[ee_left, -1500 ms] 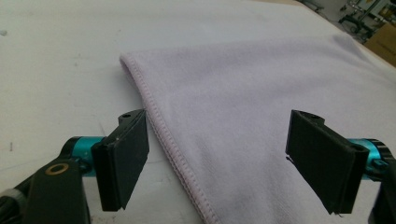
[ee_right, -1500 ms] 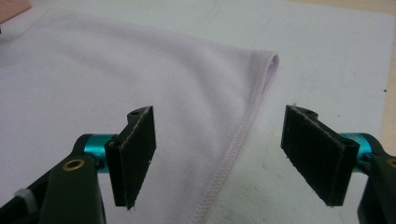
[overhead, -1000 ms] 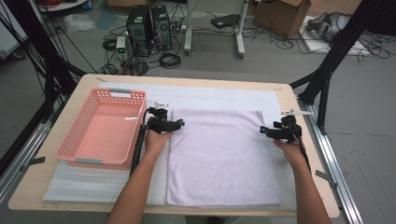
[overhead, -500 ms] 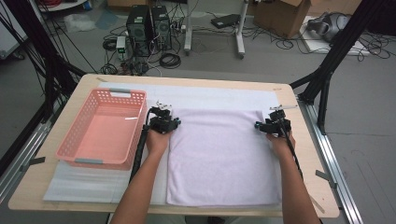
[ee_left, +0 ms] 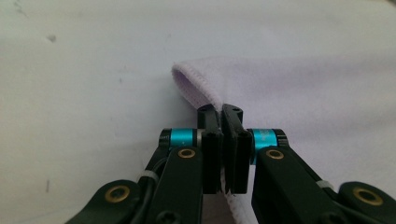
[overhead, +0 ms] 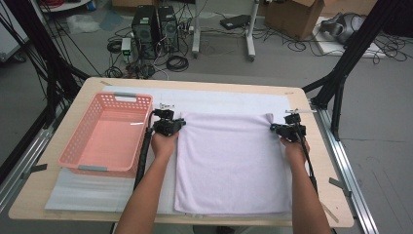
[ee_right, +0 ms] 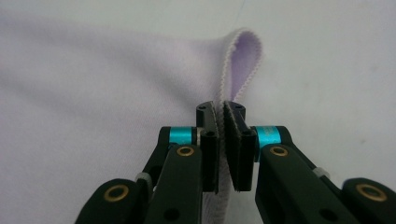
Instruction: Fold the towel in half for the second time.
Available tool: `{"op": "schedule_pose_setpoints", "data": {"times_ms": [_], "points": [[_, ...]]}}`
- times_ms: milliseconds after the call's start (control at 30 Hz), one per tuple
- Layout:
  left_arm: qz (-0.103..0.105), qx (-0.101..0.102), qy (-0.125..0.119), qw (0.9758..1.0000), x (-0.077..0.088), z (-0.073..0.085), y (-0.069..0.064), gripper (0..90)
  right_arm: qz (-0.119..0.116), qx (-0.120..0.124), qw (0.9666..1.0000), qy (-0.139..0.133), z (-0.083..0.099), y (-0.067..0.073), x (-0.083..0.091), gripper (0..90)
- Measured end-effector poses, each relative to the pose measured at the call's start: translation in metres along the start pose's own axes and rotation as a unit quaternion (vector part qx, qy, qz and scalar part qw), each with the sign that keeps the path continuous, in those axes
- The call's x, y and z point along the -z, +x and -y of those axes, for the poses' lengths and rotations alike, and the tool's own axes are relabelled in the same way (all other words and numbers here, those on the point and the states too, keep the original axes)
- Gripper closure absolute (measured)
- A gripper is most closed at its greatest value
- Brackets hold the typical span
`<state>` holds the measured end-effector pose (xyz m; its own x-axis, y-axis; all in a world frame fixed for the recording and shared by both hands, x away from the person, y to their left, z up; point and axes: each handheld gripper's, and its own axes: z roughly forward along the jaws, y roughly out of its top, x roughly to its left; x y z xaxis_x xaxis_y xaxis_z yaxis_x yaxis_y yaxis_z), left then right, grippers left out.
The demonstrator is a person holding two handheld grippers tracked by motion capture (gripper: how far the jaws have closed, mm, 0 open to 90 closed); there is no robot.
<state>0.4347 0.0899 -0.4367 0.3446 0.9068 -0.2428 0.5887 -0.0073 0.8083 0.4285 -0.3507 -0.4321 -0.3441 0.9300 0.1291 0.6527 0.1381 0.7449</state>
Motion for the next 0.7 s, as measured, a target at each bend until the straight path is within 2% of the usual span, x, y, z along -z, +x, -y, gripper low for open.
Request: {"op": "schedule_pose_setpoints", "data": {"times_ms": [67, 100, 133, 233, 300, 367, 433, 700], "points": [[0.004, 0.002, -0.017, 0.9998, 0.004, -0.009, -0.002, 86.5, 0.004, -0.002, 0.9996, -0.027, -0.003, 0.000, 0.006, 84.9], [0.008, 0.008, -0.032, 0.9994, 0.007, -0.011, -0.002, 86.5, 0.002, -0.005, 0.9994, -0.035, -0.004, 0.000, 0.008, 84.9], [0.013, 0.013, -0.034, 0.9993, 0.009, -0.012, -0.002, 86.5, -0.001, -0.011, 0.9993, -0.035, -0.004, 0.000, 0.009, 84.9], [0.023, -0.002, -0.017, 0.9996, 0.011, -0.010, -0.004, 86.4, -0.010, -0.018, 0.9987, -0.046, -0.001, -0.001, 0.015, 84.9], [0.033, -0.007, -0.020, 0.9992, 0.016, -0.010, -0.007, 86.4, -0.018, -0.016, 0.9983, -0.053, 0.000, 0.001, 0.022, 84.8], [0.041, -0.020, -0.021, 0.9987, 0.022, -0.011, -0.012, 86.3, -0.023, -0.006, 0.9988, -0.044, 0.000, 0.003, 0.029, 84.8], [0.052, -0.023, -0.024, 0.9981, 0.029, -0.012, -0.015, 86.3, -0.026, 0.001, 0.9988, -0.043, 0.000, 0.005, 0.037, 84.8], [0.083, 0.008, -0.018, 0.9964, 0.052, 0.004, -0.014, 86.1, -0.039, 0.018, 0.9977, -0.053, 0.002, 0.016, 0.064, 84.7]]}}
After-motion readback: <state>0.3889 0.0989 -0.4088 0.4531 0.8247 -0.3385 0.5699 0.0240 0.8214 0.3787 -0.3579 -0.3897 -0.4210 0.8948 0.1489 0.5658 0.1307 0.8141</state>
